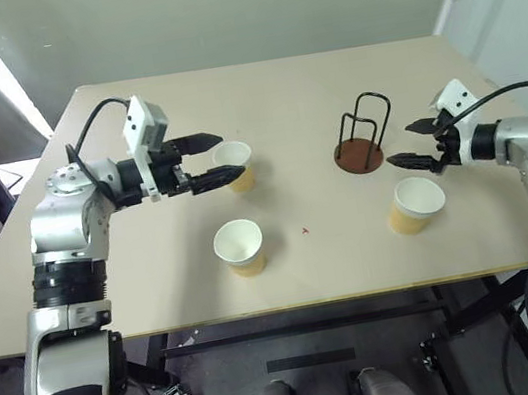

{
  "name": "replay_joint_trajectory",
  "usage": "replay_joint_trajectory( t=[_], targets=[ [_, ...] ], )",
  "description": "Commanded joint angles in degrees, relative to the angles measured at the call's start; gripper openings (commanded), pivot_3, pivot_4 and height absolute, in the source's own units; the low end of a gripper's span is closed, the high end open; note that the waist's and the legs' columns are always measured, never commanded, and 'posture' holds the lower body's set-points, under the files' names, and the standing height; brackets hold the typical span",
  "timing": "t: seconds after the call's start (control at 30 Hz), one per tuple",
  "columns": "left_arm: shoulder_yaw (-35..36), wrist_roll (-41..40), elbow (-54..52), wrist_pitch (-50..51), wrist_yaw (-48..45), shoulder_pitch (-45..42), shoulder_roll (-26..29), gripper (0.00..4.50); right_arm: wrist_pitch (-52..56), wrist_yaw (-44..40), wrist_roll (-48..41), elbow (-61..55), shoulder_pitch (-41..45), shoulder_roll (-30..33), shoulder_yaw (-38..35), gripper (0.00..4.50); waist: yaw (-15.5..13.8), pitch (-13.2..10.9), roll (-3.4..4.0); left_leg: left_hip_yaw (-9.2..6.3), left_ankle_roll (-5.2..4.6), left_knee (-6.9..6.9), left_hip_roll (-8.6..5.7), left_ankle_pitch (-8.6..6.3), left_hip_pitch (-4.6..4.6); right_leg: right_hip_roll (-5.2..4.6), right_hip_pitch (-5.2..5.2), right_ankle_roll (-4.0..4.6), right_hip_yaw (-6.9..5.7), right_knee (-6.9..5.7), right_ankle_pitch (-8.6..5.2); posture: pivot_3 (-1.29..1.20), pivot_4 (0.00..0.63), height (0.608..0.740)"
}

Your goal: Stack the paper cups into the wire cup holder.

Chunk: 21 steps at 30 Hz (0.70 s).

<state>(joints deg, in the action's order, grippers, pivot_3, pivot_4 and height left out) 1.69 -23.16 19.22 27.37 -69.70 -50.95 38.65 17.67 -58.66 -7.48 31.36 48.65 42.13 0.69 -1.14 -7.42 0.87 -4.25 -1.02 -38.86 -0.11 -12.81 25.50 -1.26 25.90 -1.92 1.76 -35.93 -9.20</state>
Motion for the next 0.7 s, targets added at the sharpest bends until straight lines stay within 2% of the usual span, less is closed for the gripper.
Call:
replay_joint_trajectory(
  t=[0.03, 0.43, 0.67, 0.7],
  targets=[
    [0.71, -0.07, -0.45, -1.23, -0.11, -1.91, 0.11, 4.46, -3.14, 1.69, 1.39, 2.88, 3.25, -0.79, -0.08, 4.34, 0.0, 0.0, 0.0, 0.0, 0.0, 0.0, 0.0, 0.0, 0.0, 0.0, 0.0, 0.0, 0.0, 0.0, 0.0, 0.0, 0.15, 0.74],
    [0.86, -0.06, -0.72, -1.3, -0.01, -1.44, 0.4, 4.46, -9.04, 6.61, 5.83, 15.97, 12.56, -7.73, 1.27, 4.34, 0.06, 0.0, 0.0, -0.01, 0.0, 0.03, 0.0, 0.0, 0.01, 0.0, 0.05, 0.01, -0.01, -0.02, 0.0, 0.0, 0.15, 0.74],
    [0.91, -0.02, -0.79, -1.35, 0.2, -1.25, 0.51, 4.46, -11.22, 8.64, 7.44, 21.02, 15.24, -10.0, 1.6, 4.34, -0.15, 0.0, 0.0, -0.04, 0.01, 0.05, 0.0, -0.01, 0.07, -0.01, 0.08, 0.03, -0.04, 0.0, -0.01, 0.0, 0.15, 0.74],
    [0.92, -0.02, -0.84, -1.34, 0.24, -1.21, 0.54, 4.49, -11.42, 8.87, 7.62, 21.41, 15.41, -10.08, 1.63, 4.15, -0.17, 0.0, 0.0, -0.04, 0.01, 0.05, 0.0, -0.01, 0.09, -0.01, 0.1, 0.03, -0.05, 0.0, -0.01, 0.0, 0.15, 0.74]
  ],
)
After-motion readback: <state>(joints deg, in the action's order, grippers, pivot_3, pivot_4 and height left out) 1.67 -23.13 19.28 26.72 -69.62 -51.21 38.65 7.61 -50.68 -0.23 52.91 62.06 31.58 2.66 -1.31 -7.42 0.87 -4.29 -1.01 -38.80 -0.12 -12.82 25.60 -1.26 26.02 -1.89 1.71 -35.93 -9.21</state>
